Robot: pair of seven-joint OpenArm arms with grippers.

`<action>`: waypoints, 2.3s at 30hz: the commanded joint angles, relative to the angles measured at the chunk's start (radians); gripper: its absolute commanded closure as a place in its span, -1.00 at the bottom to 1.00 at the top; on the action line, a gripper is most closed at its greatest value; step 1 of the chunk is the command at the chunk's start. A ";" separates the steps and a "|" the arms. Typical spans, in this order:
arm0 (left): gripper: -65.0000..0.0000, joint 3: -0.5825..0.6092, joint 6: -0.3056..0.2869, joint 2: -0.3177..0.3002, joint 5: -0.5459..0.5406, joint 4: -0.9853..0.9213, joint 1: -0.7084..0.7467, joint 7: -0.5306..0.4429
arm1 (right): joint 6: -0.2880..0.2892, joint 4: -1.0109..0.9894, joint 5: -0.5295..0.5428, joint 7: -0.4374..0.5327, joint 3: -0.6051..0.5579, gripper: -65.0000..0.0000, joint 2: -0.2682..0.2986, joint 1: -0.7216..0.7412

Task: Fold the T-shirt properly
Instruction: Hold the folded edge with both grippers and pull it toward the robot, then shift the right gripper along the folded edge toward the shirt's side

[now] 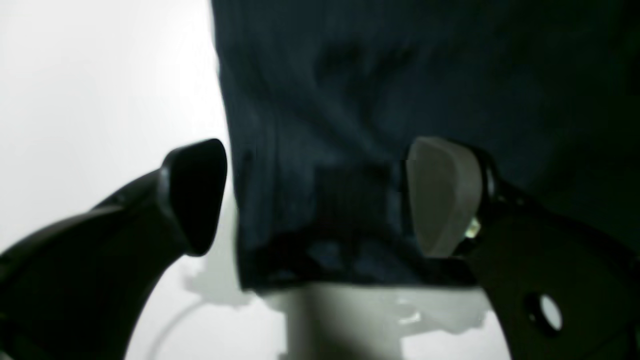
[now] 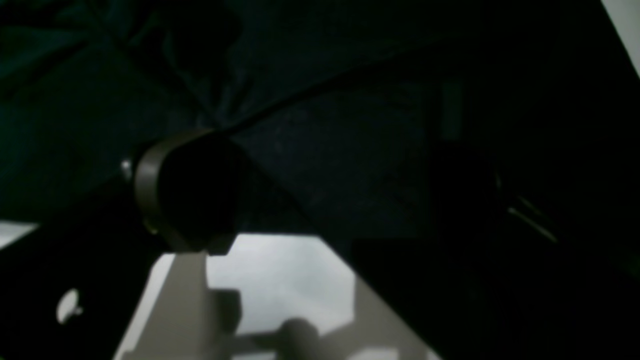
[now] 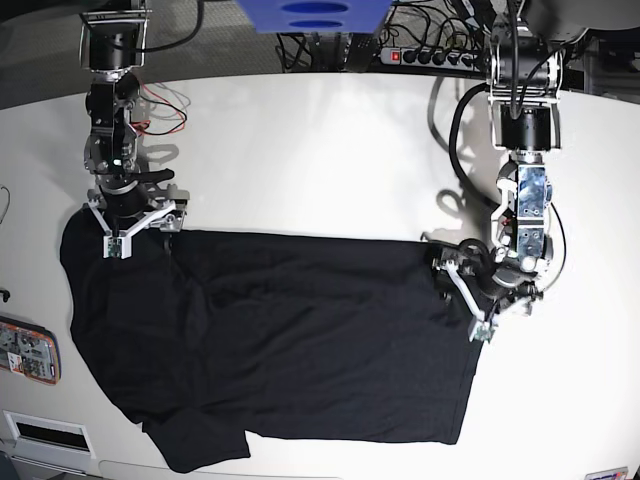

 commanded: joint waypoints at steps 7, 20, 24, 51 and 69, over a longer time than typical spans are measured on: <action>-0.67 -0.003 0.001 0.017 -0.002 -0.121 -0.024 -0.147 | 0.017 0.037 -0.026 -0.170 -0.006 -0.90 0.002 0.118; -0.67 -0.003 0.001 0.013 -0.004 -0.136 0.047 -0.192 | 0.017 0.023 -0.026 -0.215 -0.007 -0.90 0.002 0.146; -0.67 -0.003 0.001 0.016 -0.004 -0.136 0.077 -0.194 | 0.017 -0.066 -0.026 -0.210 -0.064 -0.90 0.002 0.226; -0.67 -0.009 0.001 0.008 -0.005 -0.135 0.258 -0.187 | 0.018 -0.016 -0.028 -0.173 -0.138 -0.90 0.073 0.036; -0.67 -0.009 0.001 -0.010 -0.005 0.043 0.390 -0.132 | 0.018 0.127 -0.025 -0.181 -0.096 -0.90 0.113 -0.090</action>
